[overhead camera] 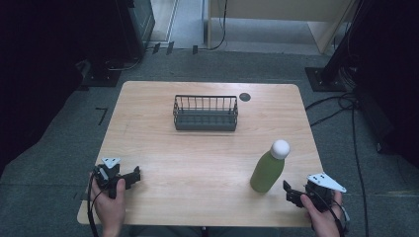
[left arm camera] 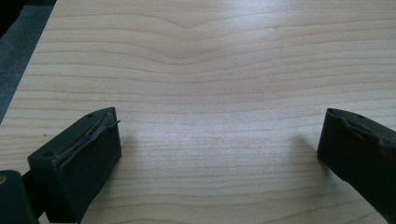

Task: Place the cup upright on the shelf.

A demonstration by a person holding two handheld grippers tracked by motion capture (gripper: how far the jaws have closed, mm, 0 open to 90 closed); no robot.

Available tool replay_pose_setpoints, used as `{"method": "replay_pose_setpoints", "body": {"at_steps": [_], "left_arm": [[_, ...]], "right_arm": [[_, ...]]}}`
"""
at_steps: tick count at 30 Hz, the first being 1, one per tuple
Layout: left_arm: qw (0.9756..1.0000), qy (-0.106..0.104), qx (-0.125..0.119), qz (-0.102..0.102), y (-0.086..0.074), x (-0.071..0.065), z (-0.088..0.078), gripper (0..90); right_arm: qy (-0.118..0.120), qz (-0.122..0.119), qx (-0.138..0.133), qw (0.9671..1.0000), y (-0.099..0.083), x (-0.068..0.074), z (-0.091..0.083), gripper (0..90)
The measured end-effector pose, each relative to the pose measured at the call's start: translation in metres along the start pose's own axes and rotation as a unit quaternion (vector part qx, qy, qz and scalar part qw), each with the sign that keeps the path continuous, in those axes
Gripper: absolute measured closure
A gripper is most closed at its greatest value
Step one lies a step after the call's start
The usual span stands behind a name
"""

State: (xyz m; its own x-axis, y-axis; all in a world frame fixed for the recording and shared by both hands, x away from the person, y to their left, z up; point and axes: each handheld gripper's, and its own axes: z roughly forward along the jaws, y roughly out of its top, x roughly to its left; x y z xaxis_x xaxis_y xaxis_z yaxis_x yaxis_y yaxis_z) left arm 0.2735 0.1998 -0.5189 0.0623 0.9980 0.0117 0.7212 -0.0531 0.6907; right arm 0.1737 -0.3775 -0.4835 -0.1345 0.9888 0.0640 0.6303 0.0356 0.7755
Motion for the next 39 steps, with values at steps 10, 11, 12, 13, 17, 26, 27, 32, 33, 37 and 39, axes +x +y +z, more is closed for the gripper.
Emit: {"method": "replay_pose_setpoints", "body": {"at_steps": [10,11,12,13,17,26,27,32,33,37,39], "left_arm": [[1.0,0.0,0.0,0.0,0.0,0.0,0.0,0.0],[1.0,0.0,0.0,0.0,0.0,0.0,0.0,0.0],[1.0,0.0,0.0,0.0,0.0,0.0,0.0,0.0],[1.0,0.0,0.0,0.0,0.0,0.0,0.0,0.0],[1.0,0.0,-0.001,-0.001,0.0,0.0,0.0,0.0],[1.0,0.0,0.0,0.0,0.0,0.0,0.0,0.0],[1.0,0.0,0.0,0.0,0.0,0.0,0.0,0.0],[1.0,0.0,0.0,0.0,0.0,0.0,0.0,0.0],[1.0,0.0,0.0,0.0,0.0,0.0,0.0,0.0],[1.0,0.0,0.0,0.0,0.0,0.0,0.0,0.0],[1.0,0.0,0.0,0.0,0.0,0.0,0.0,0.0]], "right_arm": [[0.033,-0.015,-0.006,0.9993,0.0,0.012,-0.01,8.5],[0.035,-0.016,-0.005,0.9992,0.0,0.013,-0.011,8.5],[0.038,-0.018,-0.005,0.9991,0.0,0.014,-0.011,8.5],[0.041,-0.021,-0.004,0.9989,-0.001,0.014,-0.012,8.5],[0.058,-0.033,-0.001,0.9978,-0.001,0.019,-0.013,8.6],[0.086,-0.058,0.002,0.9947,0.002,0.032,-0.011,8.8],[0.089,-0.059,0.002,0.9943,0.002,0.033,-0.011,8.8],[0.103,-0.064,-0.002,0.9926,0.006,0.041,-0.008,8.7],[0.103,-0.064,-0.002,0.9926,0.006,0.041,-0.008,8.7],[0.117,-0.058,-0.008,0.9914,0.011,0.048,-0.006,8.7],[0.122,-0.055,-0.009,0.9909,0.014,0.051,-0.006,8.7]]}}
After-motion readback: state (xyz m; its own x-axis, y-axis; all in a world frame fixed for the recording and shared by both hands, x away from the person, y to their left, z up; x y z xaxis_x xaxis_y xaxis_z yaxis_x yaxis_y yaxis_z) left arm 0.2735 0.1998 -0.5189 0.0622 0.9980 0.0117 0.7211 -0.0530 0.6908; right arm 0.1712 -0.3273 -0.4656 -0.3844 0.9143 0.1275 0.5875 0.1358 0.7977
